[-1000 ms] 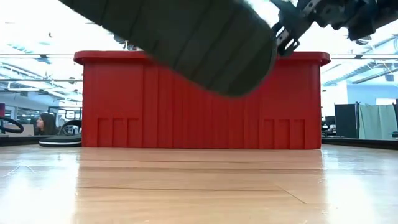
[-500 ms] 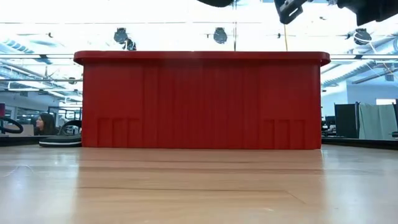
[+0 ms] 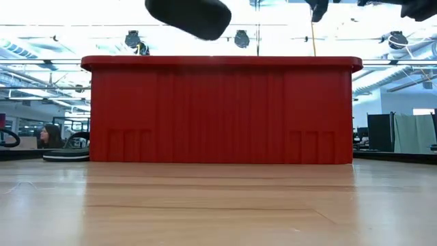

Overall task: Pick and place slides into bin
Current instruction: Put the black slide on top of the pink slide in the red bin

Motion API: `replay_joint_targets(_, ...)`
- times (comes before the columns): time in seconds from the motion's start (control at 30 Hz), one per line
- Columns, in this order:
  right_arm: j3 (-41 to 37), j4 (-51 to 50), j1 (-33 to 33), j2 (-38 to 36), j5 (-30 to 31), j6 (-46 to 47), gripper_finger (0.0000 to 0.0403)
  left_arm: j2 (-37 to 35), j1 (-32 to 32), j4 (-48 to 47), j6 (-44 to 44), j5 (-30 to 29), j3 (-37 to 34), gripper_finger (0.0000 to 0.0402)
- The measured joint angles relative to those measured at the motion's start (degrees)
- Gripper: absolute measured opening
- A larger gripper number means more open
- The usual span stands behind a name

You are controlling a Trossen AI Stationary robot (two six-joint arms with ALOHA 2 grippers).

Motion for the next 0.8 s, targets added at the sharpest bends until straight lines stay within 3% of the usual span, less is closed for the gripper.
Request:
replay_joint_targets(0.1, 0.00, 0.05, -2.48, -1.52, 4.75, -2.13, 0.0144, 0.23, 4.92, 0.00, 1.65, -0.18, 0.00, 0.0000)
replay_joint_targets(0.43, 2.15, 1.76, -14.11, -2.31, 5.01, -2.98, 0.0144, 0.53, 18.42, 0.16, 7.85, 0.03, 0.00, 0.0000)
replay_joint_targets(0.63, 9.31, -8.42, -20.08, -2.31, 4.97, -3.00, 0.0144, 1.66, 23.55, 1.18, 7.81, 1.40, -0.01, 0.0000)
replay_joint_targets(0.8, 14.56, -19.28, -25.75, -2.27, 4.91, -3.02, 0.0144, 3.36, 26.22, 4.97, 8.10, 6.79, -0.09, 0.0000)
